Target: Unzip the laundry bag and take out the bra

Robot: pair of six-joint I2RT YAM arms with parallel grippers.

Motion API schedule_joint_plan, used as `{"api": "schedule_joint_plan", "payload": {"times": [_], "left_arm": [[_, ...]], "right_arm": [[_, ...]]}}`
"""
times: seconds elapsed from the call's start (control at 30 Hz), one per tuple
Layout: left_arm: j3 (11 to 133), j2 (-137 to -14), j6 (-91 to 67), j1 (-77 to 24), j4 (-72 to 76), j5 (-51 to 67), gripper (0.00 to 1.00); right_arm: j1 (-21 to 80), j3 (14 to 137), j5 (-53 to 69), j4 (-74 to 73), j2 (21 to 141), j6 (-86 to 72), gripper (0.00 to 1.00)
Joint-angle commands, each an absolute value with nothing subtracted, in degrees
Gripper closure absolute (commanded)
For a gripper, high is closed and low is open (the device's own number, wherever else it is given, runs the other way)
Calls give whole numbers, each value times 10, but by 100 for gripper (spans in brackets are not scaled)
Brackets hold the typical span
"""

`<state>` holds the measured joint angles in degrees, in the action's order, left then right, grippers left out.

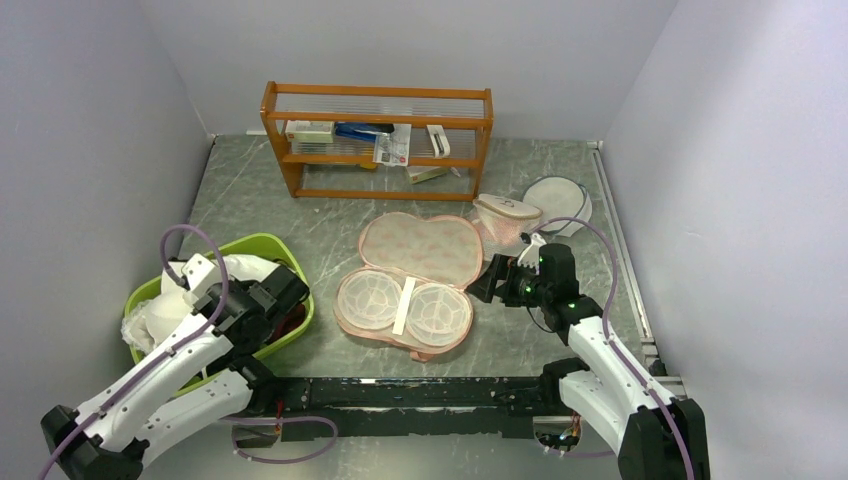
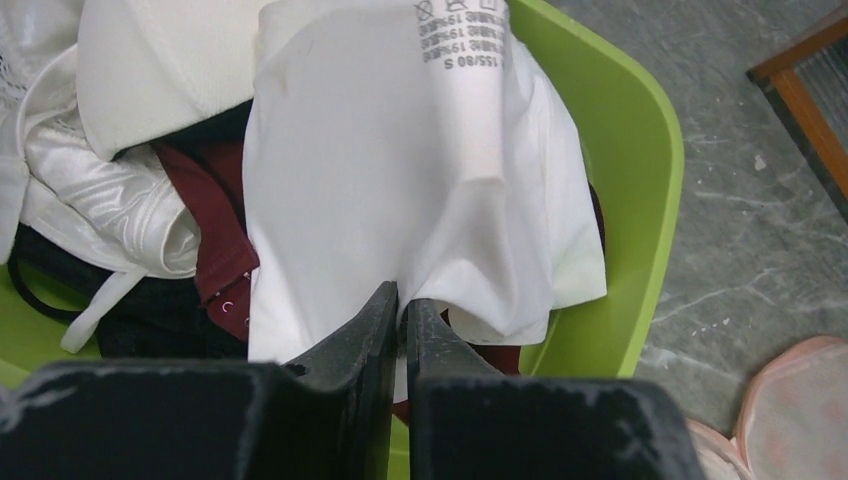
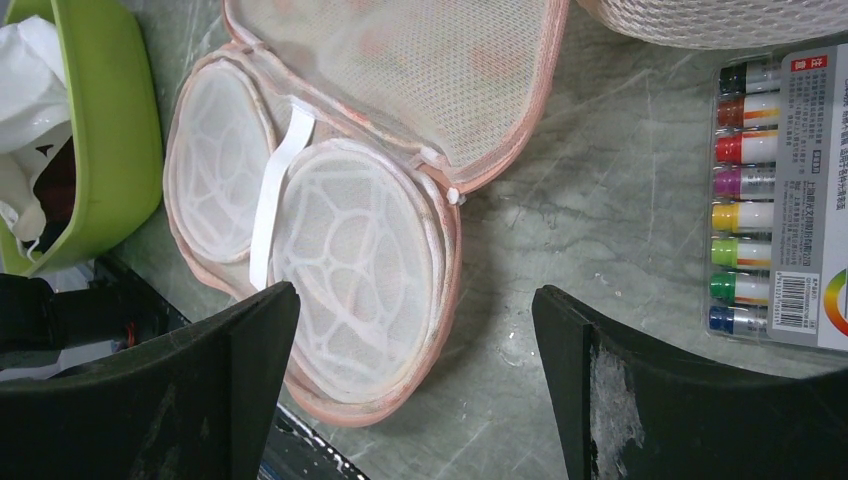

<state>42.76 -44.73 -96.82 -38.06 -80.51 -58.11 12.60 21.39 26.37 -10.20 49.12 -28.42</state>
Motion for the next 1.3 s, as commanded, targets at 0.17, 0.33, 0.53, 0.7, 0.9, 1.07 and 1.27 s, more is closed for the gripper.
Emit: {"api": "schedule_joint_plan", "payload": {"times": [0.17,0.33,0.53,0.7,0.9,1.07,1.27], "left_arm": [[409,-438,-1036,-374,-809,-592,81],[410,-413,-1026,-374,-809,-591,71],[442,-351,-976,-374,-809,-589,43],[507,-315,-904,-374,-808,-603,34],[577,-292,-768,-375,-781,-614,21],[590,-278,-603,-376,-675,-578,6],[570,-296,-487,-376,-581,-484,1]], "right_arm": [[127,211,270,-90,478,-280,12],[127,213,269,-89,484,-279,12],[127,213,268,-89,483,-279,12],[127,214,267,-89,490,-279,12],[127,214,265,-90,490,-280,12],[127,215,265,-90,495,-280,12],[127,216,265,-95,494,-283,12]]}}
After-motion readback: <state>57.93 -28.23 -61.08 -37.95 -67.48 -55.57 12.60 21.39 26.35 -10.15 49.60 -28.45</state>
